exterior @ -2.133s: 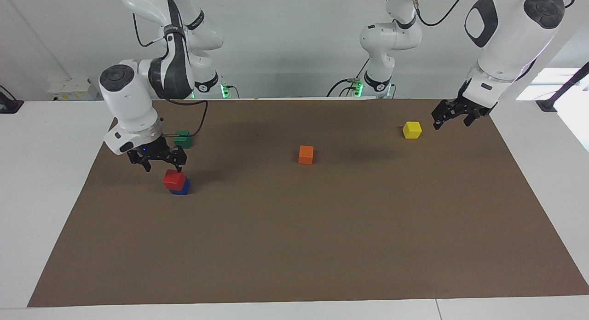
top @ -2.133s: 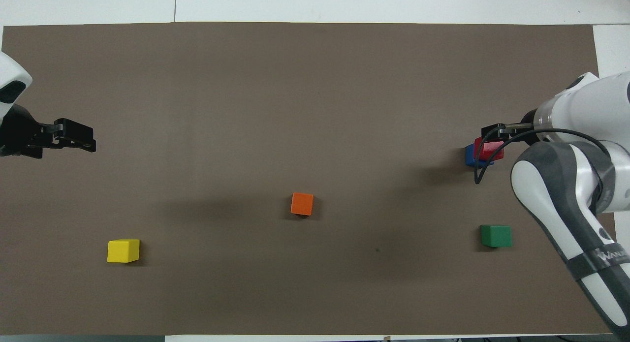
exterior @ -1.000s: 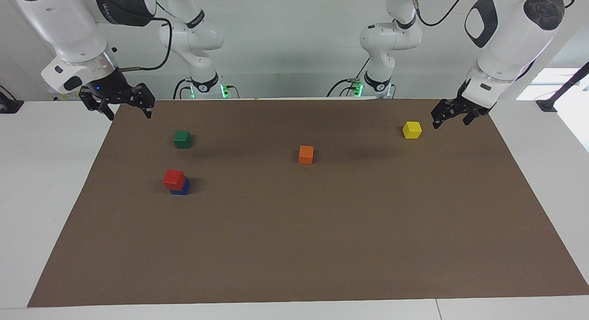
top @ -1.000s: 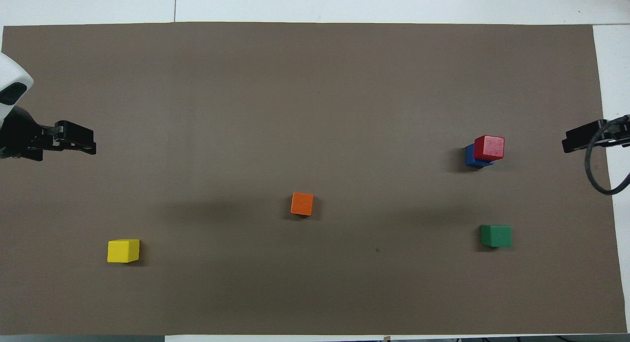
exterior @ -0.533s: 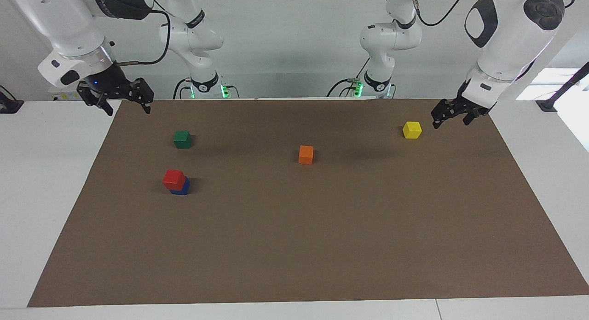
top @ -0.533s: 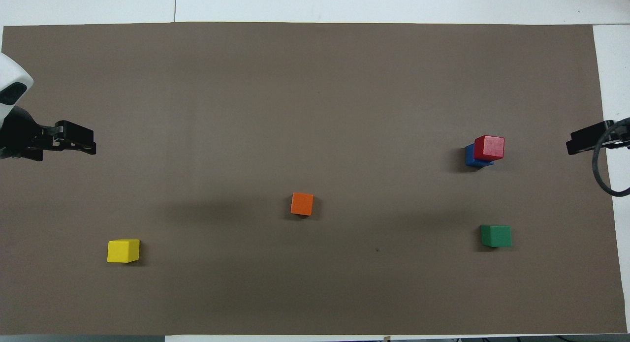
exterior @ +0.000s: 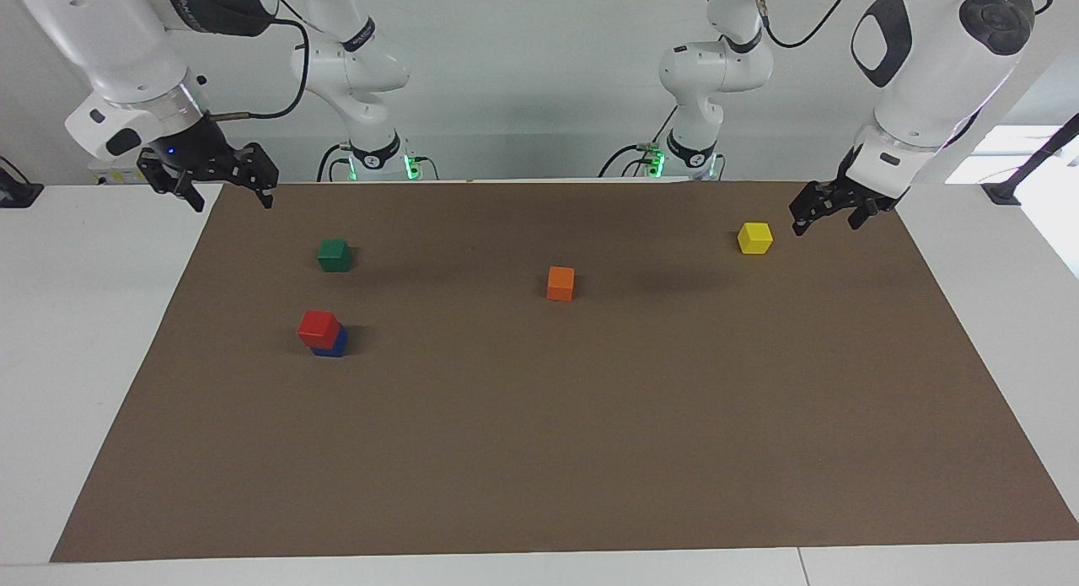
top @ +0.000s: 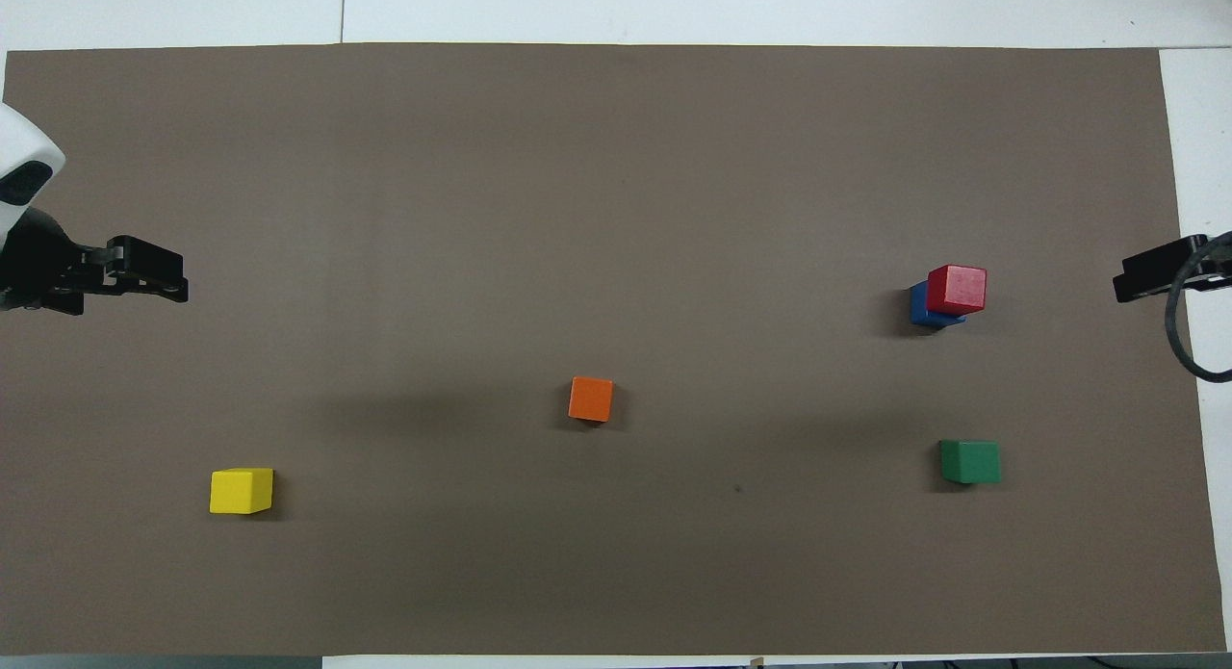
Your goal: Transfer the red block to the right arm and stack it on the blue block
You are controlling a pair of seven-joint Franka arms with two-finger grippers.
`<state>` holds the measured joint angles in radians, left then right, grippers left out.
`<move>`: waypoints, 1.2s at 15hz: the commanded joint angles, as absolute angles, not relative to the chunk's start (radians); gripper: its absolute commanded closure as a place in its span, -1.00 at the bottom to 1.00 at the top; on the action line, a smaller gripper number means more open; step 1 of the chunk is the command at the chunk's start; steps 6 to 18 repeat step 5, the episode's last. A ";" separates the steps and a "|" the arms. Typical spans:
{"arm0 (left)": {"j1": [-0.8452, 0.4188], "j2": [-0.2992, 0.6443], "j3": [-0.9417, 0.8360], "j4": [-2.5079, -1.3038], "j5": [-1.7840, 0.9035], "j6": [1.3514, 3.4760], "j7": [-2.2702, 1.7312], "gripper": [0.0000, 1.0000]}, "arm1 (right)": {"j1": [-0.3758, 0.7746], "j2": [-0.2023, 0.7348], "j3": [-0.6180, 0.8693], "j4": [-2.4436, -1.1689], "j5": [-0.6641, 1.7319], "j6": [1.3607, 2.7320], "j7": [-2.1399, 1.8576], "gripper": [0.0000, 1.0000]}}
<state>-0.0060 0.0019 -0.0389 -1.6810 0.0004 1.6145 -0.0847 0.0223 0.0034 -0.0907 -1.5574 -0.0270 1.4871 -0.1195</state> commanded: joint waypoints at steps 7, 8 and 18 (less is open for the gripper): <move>0.009 0.002 -0.043 -1.658 -0.018 1.589 -0.084 -1.00 | 0.023 0.006 -0.097 -1.545 -0.014 1.470 -0.133 -1.00; 0.009 0.002 -0.043 -1.658 -0.018 1.589 -0.084 -1.00 | 0.023 0.006 -0.097 -1.545 -0.014 1.470 -0.133 -1.00; 0.009 0.002 -0.043 -1.658 -0.018 1.589 -0.084 -1.00 | 0.023 0.006 -0.097 -1.545 -0.014 1.470 -0.133 -1.00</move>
